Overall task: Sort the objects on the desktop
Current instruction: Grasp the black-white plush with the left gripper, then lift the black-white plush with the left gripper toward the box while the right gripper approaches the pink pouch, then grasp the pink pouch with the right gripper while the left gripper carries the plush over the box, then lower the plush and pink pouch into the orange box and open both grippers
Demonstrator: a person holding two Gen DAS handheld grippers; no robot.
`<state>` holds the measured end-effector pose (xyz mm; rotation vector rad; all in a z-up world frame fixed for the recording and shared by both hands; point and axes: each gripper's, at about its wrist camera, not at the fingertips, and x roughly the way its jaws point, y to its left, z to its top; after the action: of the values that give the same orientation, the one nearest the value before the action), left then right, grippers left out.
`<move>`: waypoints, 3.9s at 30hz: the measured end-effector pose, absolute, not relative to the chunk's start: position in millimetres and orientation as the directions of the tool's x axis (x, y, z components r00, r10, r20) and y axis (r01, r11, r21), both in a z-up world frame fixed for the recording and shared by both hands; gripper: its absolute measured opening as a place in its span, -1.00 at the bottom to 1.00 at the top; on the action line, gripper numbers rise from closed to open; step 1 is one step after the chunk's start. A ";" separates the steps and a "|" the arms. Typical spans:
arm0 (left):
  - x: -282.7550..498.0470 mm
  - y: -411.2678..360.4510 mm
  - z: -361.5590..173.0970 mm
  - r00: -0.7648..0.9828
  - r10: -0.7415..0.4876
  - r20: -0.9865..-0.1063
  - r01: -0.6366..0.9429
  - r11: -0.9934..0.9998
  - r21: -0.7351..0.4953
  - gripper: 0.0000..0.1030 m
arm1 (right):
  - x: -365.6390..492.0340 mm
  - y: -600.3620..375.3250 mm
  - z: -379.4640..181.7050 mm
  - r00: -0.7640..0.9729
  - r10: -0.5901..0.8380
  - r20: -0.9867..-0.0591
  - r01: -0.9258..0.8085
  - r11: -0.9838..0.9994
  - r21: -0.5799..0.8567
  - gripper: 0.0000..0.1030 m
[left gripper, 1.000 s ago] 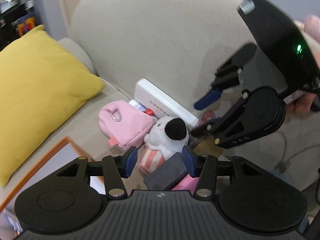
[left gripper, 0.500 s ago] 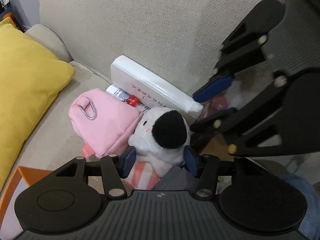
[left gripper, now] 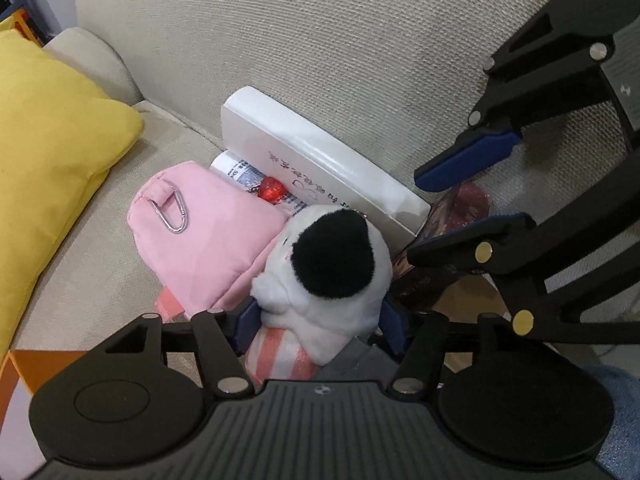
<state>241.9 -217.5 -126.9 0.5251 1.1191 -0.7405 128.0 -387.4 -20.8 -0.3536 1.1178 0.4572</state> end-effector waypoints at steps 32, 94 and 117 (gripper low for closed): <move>235.6 -60.2 47.1 0.513 -0.510 -0.690 0.447 0.846 -0.292 0.25 | 153.6 -354.6 -1.2 0.408 0.261 -0.875 -0.458 0.888 0.052 -0.31; 156.0 81.4 -23.7 0.590 -0.339 -0.733 -0.093 0.873 -0.478 0.26 | 120.9 -244.7 65.7 0.406 0.617 -0.674 -0.416 0.781 0.465 -0.53; 187.2 68.2 -74.9 0.576 -0.269 -0.772 -0.121 0.906 -0.405 0.29 | 163.5 -212.8 -26.8 0.299 0.627 -0.719 -0.295 0.777 0.556 -0.53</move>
<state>187.2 68.2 -74.9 -0.4456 0.9621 -0.0896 163.5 -212.8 -26.8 0.3478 1.1089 0.6287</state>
